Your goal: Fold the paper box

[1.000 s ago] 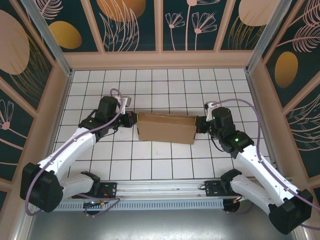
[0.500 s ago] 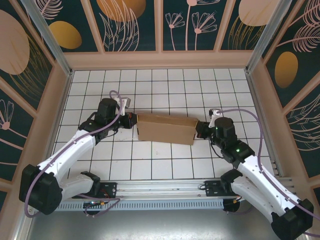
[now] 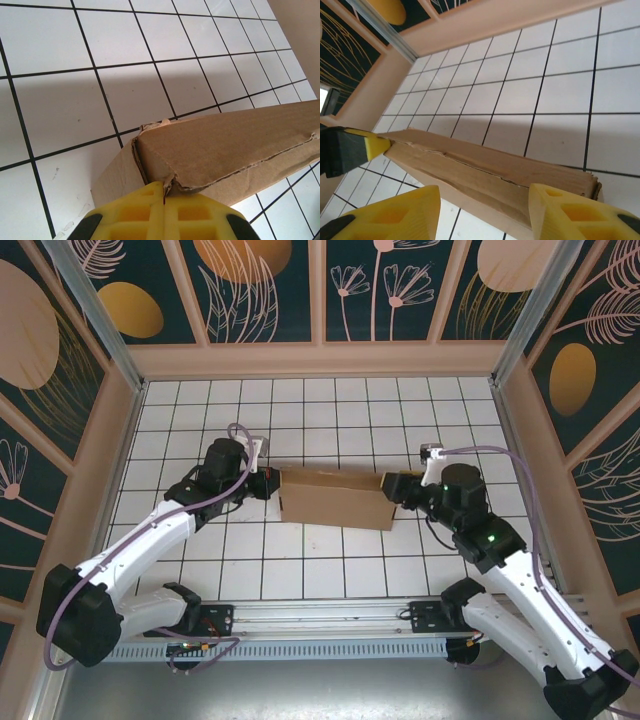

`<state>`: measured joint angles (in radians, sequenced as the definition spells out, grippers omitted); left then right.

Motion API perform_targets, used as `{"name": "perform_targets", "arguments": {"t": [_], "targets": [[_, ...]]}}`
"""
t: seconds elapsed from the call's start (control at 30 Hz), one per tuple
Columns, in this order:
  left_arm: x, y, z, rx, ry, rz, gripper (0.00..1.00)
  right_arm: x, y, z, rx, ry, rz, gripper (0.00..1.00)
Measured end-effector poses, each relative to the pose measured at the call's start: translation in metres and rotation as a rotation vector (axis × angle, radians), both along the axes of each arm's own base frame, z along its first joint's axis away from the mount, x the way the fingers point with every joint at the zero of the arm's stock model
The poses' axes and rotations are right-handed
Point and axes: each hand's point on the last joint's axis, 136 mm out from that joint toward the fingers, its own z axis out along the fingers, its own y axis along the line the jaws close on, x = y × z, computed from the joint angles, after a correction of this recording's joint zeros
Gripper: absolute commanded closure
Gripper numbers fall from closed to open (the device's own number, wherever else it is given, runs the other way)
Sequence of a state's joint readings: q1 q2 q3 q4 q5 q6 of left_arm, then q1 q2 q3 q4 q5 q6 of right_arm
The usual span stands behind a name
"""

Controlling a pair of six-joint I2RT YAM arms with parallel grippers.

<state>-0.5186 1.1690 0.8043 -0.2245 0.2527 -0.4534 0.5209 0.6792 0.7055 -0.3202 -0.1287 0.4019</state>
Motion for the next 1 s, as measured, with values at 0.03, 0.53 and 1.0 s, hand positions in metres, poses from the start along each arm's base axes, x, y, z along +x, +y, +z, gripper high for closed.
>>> {"name": "perform_targets", "arguments": {"t": [0.03, 0.53, 1.0], "targets": [[0.000, 0.000, 0.000, 0.001, 0.000, 0.000, 1.00, 0.001, -0.002, 0.001, 0.001, -0.001, -0.006, 0.53], [0.001, -0.001, 0.000, 0.023, -0.019, 0.000, 0.97, 0.041, -0.042, -0.053, 0.002, 0.193, -0.220, 0.66], [-0.018, 0.006, 0.005, 0.013, 0.004, 0.001, 0.62, 0.029, -0.039, -0.078, 0.040, 0.218, -0.220, 0.70]]}}
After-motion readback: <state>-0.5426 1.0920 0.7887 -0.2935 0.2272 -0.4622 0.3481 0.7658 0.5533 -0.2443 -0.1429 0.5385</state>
